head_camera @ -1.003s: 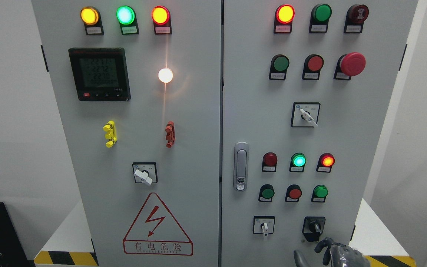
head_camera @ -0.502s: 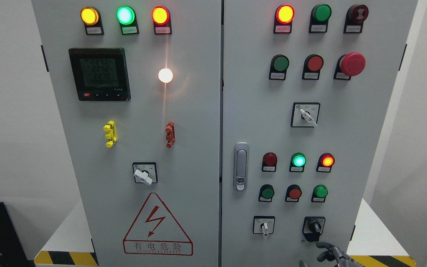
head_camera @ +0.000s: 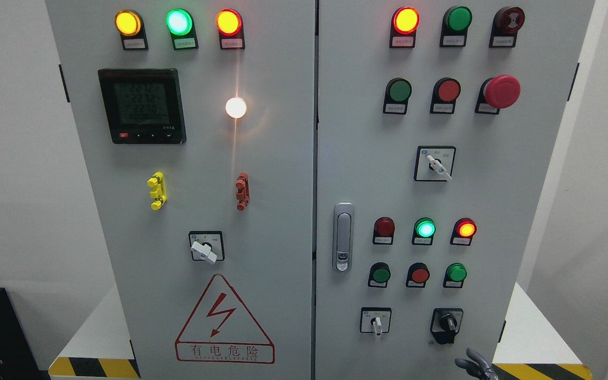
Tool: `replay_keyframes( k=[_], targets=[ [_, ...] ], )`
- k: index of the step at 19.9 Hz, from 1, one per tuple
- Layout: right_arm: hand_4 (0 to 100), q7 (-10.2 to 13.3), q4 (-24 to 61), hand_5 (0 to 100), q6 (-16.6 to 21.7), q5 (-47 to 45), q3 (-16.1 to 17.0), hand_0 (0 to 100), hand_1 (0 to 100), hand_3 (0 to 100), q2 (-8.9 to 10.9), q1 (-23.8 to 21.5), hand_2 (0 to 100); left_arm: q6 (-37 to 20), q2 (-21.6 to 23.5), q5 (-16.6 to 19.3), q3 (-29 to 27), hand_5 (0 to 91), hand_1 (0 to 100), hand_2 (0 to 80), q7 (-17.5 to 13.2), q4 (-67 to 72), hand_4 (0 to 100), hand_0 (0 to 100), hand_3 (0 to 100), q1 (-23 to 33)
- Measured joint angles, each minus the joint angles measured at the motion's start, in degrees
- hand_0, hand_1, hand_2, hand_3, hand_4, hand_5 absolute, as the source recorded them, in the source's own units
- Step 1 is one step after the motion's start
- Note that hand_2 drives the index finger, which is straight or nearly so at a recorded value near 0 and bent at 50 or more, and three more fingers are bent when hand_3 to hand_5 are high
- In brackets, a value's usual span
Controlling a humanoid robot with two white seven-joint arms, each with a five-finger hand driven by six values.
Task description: Flip black knob to close circuit
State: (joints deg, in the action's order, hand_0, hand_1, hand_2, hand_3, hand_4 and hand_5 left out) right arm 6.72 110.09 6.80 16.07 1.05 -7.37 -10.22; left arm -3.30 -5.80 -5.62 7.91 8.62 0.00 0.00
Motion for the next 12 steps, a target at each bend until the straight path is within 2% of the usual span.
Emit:
replay_keyframes(
  k=[3,7,12],
  targets=[
    [19,-2.5,1.2,13,0.4,-5.4,-0.2,0,2,21,0.04,-1.7,7,0.0,0.0,0.0,0.0,0.0,56,0.0,0.0,0.0,0,12,0,0.0],
    [8,-6.0,2.4,3,1.0,-10.5,-0.5,0,0,12,0.11,-3.2,0,0.0,0.0,0.0,0.0,0.0,56,0.0,0.0,0.0,0,12,0,0.0],
    [3,-9.0,3.4,1,1.6,-13.8,-0.7,0,0,8,0.15,-4.3,0,0.0,0.0,0.0,0.0,0.0,56,0.0,0.0,0.0,0,12,0,0.0]
  ],
)
